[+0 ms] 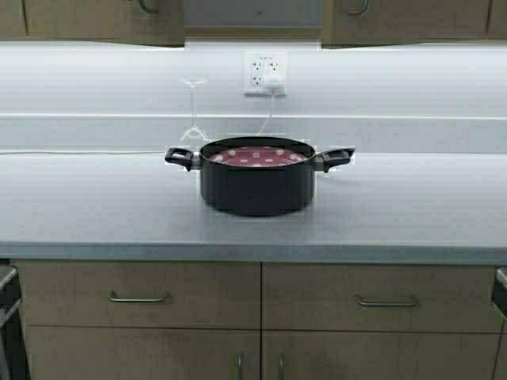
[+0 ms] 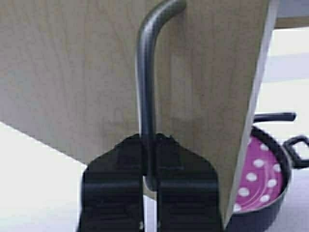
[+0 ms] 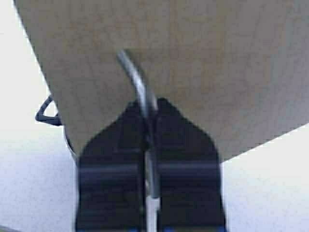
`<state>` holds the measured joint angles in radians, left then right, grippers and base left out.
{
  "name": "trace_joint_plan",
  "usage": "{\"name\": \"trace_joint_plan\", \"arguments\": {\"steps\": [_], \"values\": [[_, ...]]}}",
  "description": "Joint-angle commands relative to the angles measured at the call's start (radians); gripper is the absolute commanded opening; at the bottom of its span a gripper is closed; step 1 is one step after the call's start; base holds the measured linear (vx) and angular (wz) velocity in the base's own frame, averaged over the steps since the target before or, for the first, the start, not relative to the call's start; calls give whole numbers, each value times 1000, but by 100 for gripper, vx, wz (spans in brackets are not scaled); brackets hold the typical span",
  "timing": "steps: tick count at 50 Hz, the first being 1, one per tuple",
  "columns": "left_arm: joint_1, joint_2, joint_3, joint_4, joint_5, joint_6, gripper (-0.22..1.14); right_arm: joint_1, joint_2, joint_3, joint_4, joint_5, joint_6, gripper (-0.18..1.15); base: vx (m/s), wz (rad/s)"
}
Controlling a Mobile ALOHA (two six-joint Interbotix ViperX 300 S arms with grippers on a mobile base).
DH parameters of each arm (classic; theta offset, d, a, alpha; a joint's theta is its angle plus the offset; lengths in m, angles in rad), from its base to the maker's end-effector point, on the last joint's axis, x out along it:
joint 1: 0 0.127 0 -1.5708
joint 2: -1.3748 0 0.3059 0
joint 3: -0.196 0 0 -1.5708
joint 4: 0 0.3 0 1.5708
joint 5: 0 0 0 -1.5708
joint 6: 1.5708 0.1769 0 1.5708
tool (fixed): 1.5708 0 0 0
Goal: Open the cabinet, put the pot inside, then close it
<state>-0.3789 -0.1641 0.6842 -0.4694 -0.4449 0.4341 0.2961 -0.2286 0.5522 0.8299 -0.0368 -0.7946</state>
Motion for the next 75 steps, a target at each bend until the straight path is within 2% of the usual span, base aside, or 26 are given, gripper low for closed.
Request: {"name": "trace_joint_plan", "arguments": {"steps": [1,9,12,14,18,21,23,26,28,30,38,42,45,48,52,54,55,57,59,63,66,75], "values": [[17,-52,-5,34,12,6,3,-61,-3,3,-23,40,2,7,-13,9],[44,-58,-3,43,15,-2,3,-133,-40,26,-43,58,9,8,-12,10],[54,-63,-2,43,18,3,6,-140,-60,41,-43,72,21,14,-12,11],[54,-66,5,51,23,5,10,-144,-74,51,-44,87,29,23,-12,8],[54,-81,12,72,60,6,30,-149,-100,55,-46,138,40,54,-9,5],[54,-97,20,98,83,5,52,-149,-123,60,-46,167,44,81,-5,0],[54,-117,28,114,104,3,71,-150,-140,64,-46,179,51,97,-3,-3],[54,-147,40,117,127,-8,93,-155,-173,97,-46,192,58,108,-2,-5],[54,-173,49,117,146,-8,103,-155,-195,117,-51,196,60,107,-1,-4],[54,-202,61,117,163,-9,106,-155,-218,133,-58,199,63,104,0,0],[51,-324,112,118,249,-9,97,-160,-314,192,-92,275,66,100,0,-2],[38,-373,124,118,287,-9,88,-152,-341,199,-92,330,71,96,0,0],[20,-388,121,120,301,-8,73,-135,-341,190,-92,348,80,88,0,0],[-6,-387,110,120,305,-8,48,-106,-336,176,-92,348,97,73,0,0],[-61,-370,92,120,301,-6,5,-41,-322,152,-92,347,124,43,0,0],[-95,-356,80,121,293,-8,-11,2,-314,137,-92,334,141,25,-1,1],[-112,-348,74,121,285,-11,-14,23,-308,127,-92,324,146,16,-1,1],[-138,-328,60,121,270,-11,-12,71,-298,114,-97,293,149,1,0,0],[-164,-301,43,120,253,-12,-4,117,-281,98,-101,245,155,-6,0,0],[-210,-227,-6,117,222,-17,8,195,-238,61,-110,147,156,2,0,0],[-219,-166,-51,114,196,-21,5,221,-193,31,-115,91,158,10,0,0],[-219,38,-196,97,130,-84,3,222,-46,-91,-115,-9,173,8,0,0]]}}
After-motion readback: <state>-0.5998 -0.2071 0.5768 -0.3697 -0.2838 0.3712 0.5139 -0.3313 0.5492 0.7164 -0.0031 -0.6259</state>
